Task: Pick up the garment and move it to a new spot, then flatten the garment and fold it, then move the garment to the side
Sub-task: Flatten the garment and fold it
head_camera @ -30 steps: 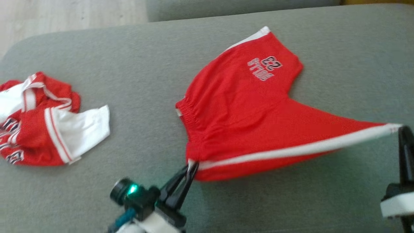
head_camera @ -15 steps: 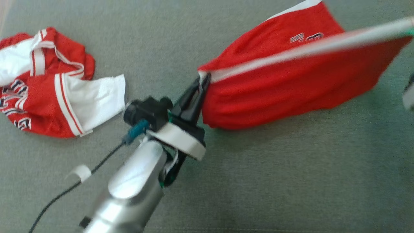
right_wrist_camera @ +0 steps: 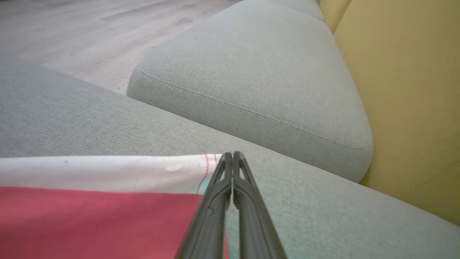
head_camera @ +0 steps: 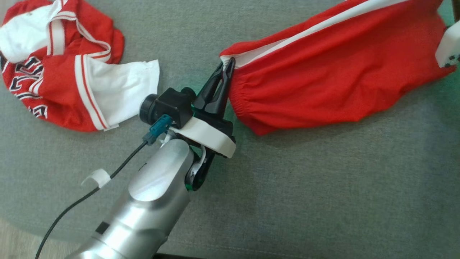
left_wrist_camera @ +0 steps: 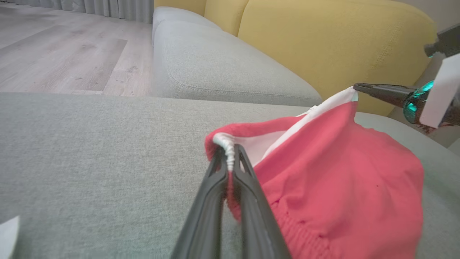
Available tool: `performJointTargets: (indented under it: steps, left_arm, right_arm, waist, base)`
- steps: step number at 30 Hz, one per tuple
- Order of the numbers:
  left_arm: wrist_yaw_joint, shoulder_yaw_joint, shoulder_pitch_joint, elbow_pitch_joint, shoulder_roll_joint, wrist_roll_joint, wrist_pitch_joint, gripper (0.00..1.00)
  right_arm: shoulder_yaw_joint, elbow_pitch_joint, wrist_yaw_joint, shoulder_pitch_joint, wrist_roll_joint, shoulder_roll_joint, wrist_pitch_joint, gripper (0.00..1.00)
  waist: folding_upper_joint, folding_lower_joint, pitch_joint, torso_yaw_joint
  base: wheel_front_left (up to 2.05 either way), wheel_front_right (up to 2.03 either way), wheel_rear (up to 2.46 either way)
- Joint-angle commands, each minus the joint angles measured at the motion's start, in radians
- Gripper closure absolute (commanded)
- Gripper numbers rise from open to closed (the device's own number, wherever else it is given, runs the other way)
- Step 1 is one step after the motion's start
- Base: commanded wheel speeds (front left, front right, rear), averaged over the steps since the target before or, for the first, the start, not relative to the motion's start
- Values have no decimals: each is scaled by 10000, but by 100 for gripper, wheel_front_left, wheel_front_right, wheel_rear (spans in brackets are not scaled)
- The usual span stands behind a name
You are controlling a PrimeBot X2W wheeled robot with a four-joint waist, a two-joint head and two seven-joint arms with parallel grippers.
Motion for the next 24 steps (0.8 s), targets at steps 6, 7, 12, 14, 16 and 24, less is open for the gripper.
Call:
performJointTargets:
  steps: [6,7,12,14,16,24]
  left_arm:
    - [426,93,-145,-751,107,135,-119,0]
    - [539,104,-55,-815,106,210,-119,0]
    - [1241,423,643,-1340,106,1001,-120,0]
    - [1481,718,1065,-1724,106,1446,-121,0]
    - [1627,988,1534,-2123,107,1900,-121,0]
    - [1627,1720,2884,-3362,141,2882,-121,0]
  right_arm:
    - [985,1022,65,-431,609,-47,-1343,0]
    - [1032,1200,65,-378,727,-21,-1526,0]
    - [1087,1884,65,112,1431,64,-2029,0]
    - [1043,2159,65,275,1765,13,-1918,0]
    - [958,2450,65,367,2016,-133,-1822,0]
    - [874,3173,65,544,3245,-503,-895,0]
  waist:
    - [0,-2,-173,153]
    - [0,-2,-264,149]
    - [0,-2,-726,159]
    - [0,-2,-831,208]
    - [0,-2,-891,355]
    - [0,-2,-724,1228]
  base:
    - [0,0,0]
    - [0,0,0]
    - [0,0,0]
    - [0,0,0]
    - [0,0,0]
    - [0,0,0]
